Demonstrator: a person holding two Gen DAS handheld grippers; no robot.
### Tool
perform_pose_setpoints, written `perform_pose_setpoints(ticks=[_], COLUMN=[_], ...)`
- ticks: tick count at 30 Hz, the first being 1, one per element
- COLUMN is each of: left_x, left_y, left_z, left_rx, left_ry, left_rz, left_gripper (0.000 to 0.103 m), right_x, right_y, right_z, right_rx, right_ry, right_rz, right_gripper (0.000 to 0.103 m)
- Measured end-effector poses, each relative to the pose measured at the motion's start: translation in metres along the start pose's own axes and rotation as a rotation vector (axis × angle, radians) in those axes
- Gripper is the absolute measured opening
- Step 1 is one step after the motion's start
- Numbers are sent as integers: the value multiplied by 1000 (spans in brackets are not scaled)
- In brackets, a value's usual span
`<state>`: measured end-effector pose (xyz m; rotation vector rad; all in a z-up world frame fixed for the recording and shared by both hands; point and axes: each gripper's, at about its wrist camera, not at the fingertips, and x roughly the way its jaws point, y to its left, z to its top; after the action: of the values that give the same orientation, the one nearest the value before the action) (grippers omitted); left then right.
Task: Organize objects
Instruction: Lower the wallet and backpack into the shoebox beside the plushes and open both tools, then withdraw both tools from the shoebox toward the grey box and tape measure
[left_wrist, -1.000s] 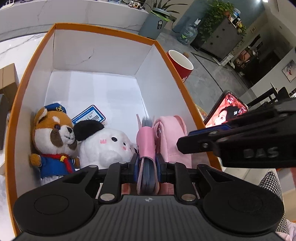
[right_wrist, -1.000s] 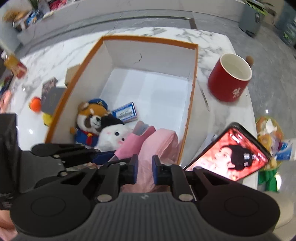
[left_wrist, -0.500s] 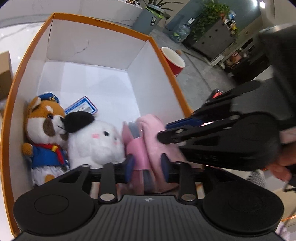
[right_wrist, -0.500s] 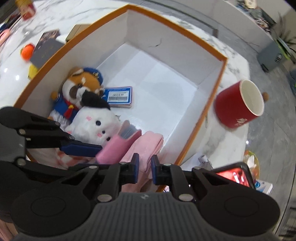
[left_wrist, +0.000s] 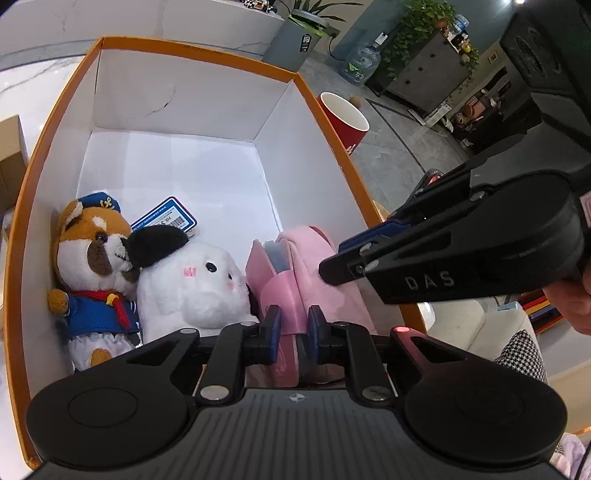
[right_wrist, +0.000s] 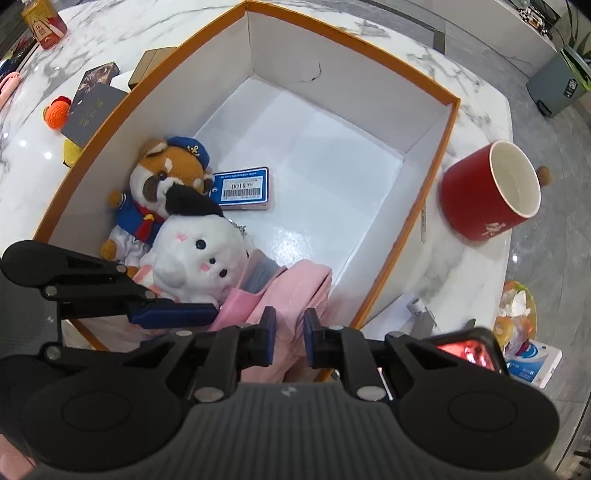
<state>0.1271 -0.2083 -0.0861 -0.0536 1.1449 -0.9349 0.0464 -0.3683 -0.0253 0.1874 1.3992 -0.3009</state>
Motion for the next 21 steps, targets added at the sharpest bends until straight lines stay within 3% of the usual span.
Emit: perform_pose_setpoints(ticks=[11,21], left_x=[-28,-107], left_y=[-4,-20], left_z=[-4,-13], left_rx=[35,119], left_ry=[-42,-175], left_rz=[37,103], left_gripper=[23,24], right_x=[-31,-78], right_y=[16,48], right_z=[-15,-40], right_rx=[42,63], right_ry=[-82,-190], right_rz=[-27,-92], right_gripper=[20,20])
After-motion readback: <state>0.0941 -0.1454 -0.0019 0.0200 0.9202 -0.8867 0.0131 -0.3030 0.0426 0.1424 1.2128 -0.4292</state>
